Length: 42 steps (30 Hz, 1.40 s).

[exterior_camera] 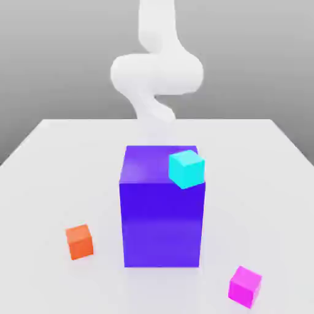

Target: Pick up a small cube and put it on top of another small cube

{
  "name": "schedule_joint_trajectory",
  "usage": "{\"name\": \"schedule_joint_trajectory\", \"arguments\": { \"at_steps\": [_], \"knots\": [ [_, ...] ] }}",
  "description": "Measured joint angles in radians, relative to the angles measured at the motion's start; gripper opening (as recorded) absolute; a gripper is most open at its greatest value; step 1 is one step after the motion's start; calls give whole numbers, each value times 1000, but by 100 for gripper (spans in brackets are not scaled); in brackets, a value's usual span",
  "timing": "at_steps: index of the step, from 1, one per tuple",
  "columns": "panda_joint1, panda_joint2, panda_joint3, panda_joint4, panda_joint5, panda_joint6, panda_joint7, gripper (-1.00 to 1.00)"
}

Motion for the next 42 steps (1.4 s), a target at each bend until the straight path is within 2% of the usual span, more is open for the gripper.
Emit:
{"name": "schedule_joint_trajectory", "arguments": {
  "at_steps": [9,17,26,31,32,39,42],
  "knots": [
    [128,333,-11,-49,41,131,-215,0],
    [207,623,20,-91,59,245,-389,0],
    [274,947,51,-138,-24,376,-510,0],
    [292,1128,38,-111,-51,509,-506,0],
    [300,1148,37,-109,-35,504,-505,-100],
    [305,1143,30,-108,-36,503,-510,-100],
    [300,1059,33,-126,-36,451,-518,-100]
  ]
}}
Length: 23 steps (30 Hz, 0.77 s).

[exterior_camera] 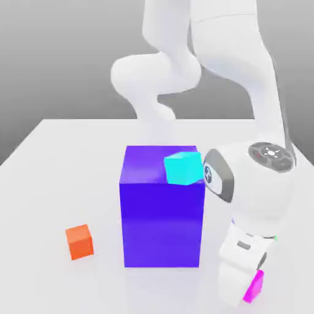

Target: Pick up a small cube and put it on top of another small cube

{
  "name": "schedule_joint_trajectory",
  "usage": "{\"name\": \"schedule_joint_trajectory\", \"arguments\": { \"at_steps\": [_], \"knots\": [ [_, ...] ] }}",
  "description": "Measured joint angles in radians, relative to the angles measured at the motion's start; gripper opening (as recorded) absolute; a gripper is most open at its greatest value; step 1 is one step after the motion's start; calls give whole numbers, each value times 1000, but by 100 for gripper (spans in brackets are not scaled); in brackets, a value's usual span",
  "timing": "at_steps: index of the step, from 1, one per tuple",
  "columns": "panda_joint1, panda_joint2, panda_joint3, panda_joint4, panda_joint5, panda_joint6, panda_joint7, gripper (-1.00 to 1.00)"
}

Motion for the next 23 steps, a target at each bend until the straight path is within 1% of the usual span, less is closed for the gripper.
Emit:
{"name": "schedule_joint_trajectory", "arguments": {
  "at_steps": [2,3,15,17,19,20,23],
  "knots": [
    [-1,-62,4,-8,5,-53,-4,-100],
    [6,-64,8,14,4,-77,0,-100],
    [137,88,67,437,-30,-350,78,-100],
    [154,135,68,481,-36,-347,87,-100],
    [163,200,61,496,-44,-296,94,-100],
    [166,223,58,499,-47,-277,96,100],
    [166,223,58,499,-46,-277,96,100]
  ]
}}
